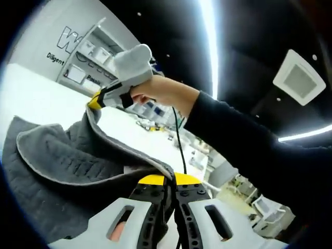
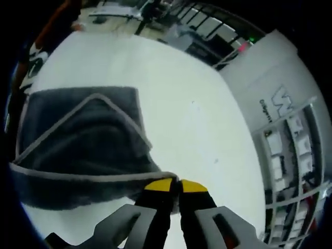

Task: Open the folded towel by lifting each exposed corner and separating the folded layers until the towel lies flat within the target outline without major curled edges

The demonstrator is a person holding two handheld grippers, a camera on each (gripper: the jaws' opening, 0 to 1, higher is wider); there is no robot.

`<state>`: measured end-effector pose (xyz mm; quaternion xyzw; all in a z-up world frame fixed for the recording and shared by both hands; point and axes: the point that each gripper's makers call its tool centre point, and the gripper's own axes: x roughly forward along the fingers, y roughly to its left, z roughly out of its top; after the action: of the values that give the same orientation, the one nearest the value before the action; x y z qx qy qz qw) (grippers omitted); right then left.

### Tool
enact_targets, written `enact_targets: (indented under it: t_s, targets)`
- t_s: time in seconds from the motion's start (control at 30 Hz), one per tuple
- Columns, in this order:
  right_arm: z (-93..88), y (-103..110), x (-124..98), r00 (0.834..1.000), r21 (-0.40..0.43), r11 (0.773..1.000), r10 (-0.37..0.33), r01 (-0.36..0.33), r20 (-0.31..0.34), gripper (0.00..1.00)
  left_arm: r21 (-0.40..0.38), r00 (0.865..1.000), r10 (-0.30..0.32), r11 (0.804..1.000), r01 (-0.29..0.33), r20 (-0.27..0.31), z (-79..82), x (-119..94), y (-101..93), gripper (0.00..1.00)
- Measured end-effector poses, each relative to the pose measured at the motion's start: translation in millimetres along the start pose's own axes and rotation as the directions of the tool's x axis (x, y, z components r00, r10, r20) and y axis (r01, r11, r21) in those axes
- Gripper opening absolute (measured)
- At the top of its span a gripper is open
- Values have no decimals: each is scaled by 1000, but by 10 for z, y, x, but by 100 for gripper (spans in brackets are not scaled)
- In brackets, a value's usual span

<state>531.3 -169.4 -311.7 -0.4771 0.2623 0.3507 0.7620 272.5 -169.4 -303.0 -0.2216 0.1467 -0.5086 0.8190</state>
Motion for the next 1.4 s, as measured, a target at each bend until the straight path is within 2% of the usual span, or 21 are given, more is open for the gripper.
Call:
enact_targets:
  t_s: [0.17,0.27,0.4,0.83,0.97,1.4]
  targets:
    - [-100,4,-29,1000,14,1000,-9,9,-2,0,16,1000,-7,1000,8,-29,-82,106,-21,2]
    - [-158,11,-41,1000,14,1000,-18,18,-2,0,98,997,1,995,7,-76,-199,209,-32,2]
    - [-232,36,-63,1000,4,1000,-28,28,-1,0,107,996,-10,994,20,-92,-274,315,-112,3]
    - [-435,14,-116,998,-39,997,-70,70,-6,0,142,992,-10,989,28,-129,-331,446,-133,3]
    - [-493,40,-130,998,-52,997,-64,64,-8,0,160,990,-13,986,36,-142,-360,503,-145,3]
    - [-920,117,-7,994,-71,995,-72,66,-80,0,196,972,-10,979,58,-234,-651,682,-102,3]
